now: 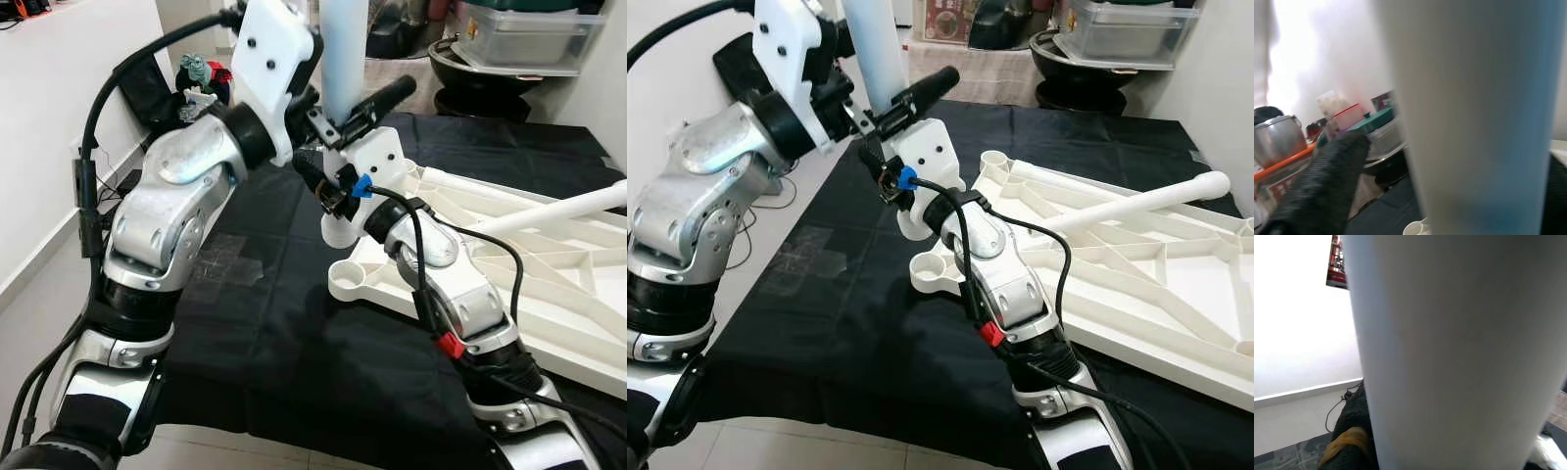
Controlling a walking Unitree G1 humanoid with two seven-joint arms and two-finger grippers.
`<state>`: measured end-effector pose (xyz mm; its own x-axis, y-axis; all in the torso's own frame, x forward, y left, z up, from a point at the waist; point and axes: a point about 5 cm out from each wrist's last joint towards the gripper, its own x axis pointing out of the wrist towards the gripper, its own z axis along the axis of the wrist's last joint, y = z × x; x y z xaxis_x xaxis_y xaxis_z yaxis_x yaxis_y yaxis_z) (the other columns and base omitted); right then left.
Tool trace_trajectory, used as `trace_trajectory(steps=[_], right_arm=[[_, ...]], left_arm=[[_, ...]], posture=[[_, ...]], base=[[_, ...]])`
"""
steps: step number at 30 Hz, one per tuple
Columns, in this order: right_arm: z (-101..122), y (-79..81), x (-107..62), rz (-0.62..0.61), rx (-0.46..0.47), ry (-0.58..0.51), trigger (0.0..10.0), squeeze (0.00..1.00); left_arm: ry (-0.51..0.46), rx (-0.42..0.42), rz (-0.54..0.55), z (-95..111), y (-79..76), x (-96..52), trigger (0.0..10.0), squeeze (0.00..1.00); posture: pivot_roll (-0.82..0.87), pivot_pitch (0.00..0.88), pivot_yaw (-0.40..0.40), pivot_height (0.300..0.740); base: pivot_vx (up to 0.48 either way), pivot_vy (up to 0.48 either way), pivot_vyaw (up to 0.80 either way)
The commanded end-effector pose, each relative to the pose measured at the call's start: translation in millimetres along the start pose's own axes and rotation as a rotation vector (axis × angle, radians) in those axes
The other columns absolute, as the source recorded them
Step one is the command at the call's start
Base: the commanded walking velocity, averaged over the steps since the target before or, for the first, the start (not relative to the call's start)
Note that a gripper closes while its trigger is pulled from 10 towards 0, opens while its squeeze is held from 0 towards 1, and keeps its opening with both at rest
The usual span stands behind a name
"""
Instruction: Building children table
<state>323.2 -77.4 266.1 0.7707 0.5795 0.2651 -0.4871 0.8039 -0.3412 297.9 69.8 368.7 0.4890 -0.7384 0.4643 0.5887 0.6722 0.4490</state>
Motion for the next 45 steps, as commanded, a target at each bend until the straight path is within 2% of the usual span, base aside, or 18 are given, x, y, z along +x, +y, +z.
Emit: trace_trajectory(steps=[1, 14, 21, 22, 24, 26, 27, 28, 30, 31, 32, 33, 34, 36, 38, 43, 44, 45], right_arm=[[3.6, 3.8, 2.3, 0.020, -0.014, -0.027, 10.0, 0.00], [0.2, 2.7, 4.0, 0.005, -0.026, -0.016, 10.0, 0.00], [-1.6, 0.1, 3.6, -0.002, 0.022, -0.010, 10.0, 0.00], [-1.0, -0.4, 2.6, 0.022, 0.063, -0.027, 10.0, 1.00], [-1.0, -0.4, 2.6, 0.022, 0.063, -0.027, 10.0, 1.00], [1.0, 2.3, -6.3, 0.216, 0.116, -0.071, 10.0, 1.00], [1.0, 2.3, -6.3, 0.216, 0.116, -0.071, 10.0, 1.00], [1.9, 3.5, -10.1, 0.286, 0.129, -0.085, 10.0, 1.00], [1.9, 3.5, -10.1, 0.286, 0.129, -0.085, 10.0, 1.00], [1.3, 4.9, -16.0, 0.382, 0.116, -0.085, 10.0, 1.00], [1.3, 4.9, -16.0, 0.382, 0.116, -0.085, 10.0, 1.00], [1.0, 5.6, -20.8, 0.458, 0.112, -0.086, 10.0, 1.00], [1.0, 5.6, -20.8, 0.458, 0.112, -0.086, 10.0, 1.00], [0.5, 9.4, -28.7, 0.583, 0.118, -0.082, 10.0, 1.00], [-0.2, 11.2, -30.8, 0.614, 0.125, -0.078, 10.0, 1.00], [-1.3, 12.5, -31.9, 0.631, 0.132, -0.073, 10.0, 1.00], [-8.4, 17.4, -36.3, 0.699, 0.137, -0.040, 10.0, 0.00], [-8.4, 17.4, -36.3, 0.699, 0.137, -0.040, 10.0, 0.00]], left_arm=[[-0.002, -0.017, -0.017, -1.9, -3.5, 3.5, 0.0, 0.00], [-0.010, -0.020, -0.014, -0.9, -2.0, 7.5, 0.0, 0.00], [-0.023, -0.023, -0.013, 3.4, 0.8, 4.7, 0.0, 0.00], [-0.030, -0.031, -0.026, 5.1, 1.2, 3.6, 0.0, 0.00], [-0.030, -0.031, -0.026, 5.1, 1.2, 3.6, 0.0, 0.00], [-0.044, -0.102, -0.155, 9.6, -3.2, -2.6, 0.0, 0.00], [-0.044, -0.102, -0.155, 9.6, -3.2, -2.6, 0.0, 0.00], [-0.048, -0.130, -0.204, 11.0, -5.2, -5.1, 0.0, 0.00], [-0.048, -0.130, -0.204, 11.0, -5.2, -5.1, 0.0, 0.00], [-0.049, -0.188, -0.289, 12.3, -7.5, -10.2, 0.0, 0.00], [-0.049, -0.188, -0.289, 12.3, -7.5, -10.2, 0.0, 0.00], [-0.058, -0.269, -0.376, 15.2, -9.1, -15.6, 0.0, 0.00], [-0.058, -0.269, -0.376, 15.2, -9.1, -15.6, 0.0, 0.00], [-0.089, -0.414, -0.531, 23.3, -11.8, -24.1, 0.0, 0.00], [-0.100, -0.455, -0.580, 26.5, -13.2, -26.4, 0.0, 0.00], [-0.105, -0.475, -0.611, 28.4, -14.1, -27.9, 0.0, 0.00], [-0.092, -0.494, -0.705, 31.3, -18.7, -31.1, 0.0, 0.00], [-0.092, -0.494, -0.705, 31.3, -18.7, -31.1, 0.0, 0.00]], posture=[[-0.04, 0.000, -0.005, 0.740], [-0.03, 0.000, -0.006, 0.740], [-0.03, 0.000, -0.007, 0.740], [-0.03, 0.000, -0.006, 0.740], [-0.03, 0.000, -0.006, 0.740], [-0.03, 0.000, -0.004, 0.740], [-0.03, 0.000, -0.004, 0.740], [-0.03, 0.000, -0.004, 0.740], [-0.03, 0.000, -0.004, 0.740], [-0.02, 0.000, -0.005, 0.740], [-0.02, 0.000, -0.005, 0.740], [-0.02, 0.000, -0.002, 0.740], [-0.02, 0.000, -0.002, 0.740], [-0.02, 0.000, 0.003, 0.740], [-0.02, 0.000, 0.003, 0.740], [-0.02, 0.000, 0.005, 0.740], [-0.02, 0.000, 0.010, 0.740], [-0.02, 0.000, 0.010, 0.740]], base=[[0.000, 0.000, 0.00], [0.000, 0.000, 0.00], [0.000, 0.000, 0.00], [0.000, 0.000, 0.00], [0.000, 0.000, 0.00], [0.000, 0.000, 0.00], [0.000, 0.000, 0.00], [0.000, 0.000, 0.00], [0.000, 0.000, 0.00], [0.000, 0.000, 0.00], [0.000, 0.000, 0.00], [0.000, 0.000, 0.00], [0.000, 0.000, 0.00], [0.000, 0.000, 0.00], [0.000, 0.000, 0.00], [0.000, 0.000, 0.00], [0.000, 0.000, 0.00], [0.000, 0.000, 0.00]])
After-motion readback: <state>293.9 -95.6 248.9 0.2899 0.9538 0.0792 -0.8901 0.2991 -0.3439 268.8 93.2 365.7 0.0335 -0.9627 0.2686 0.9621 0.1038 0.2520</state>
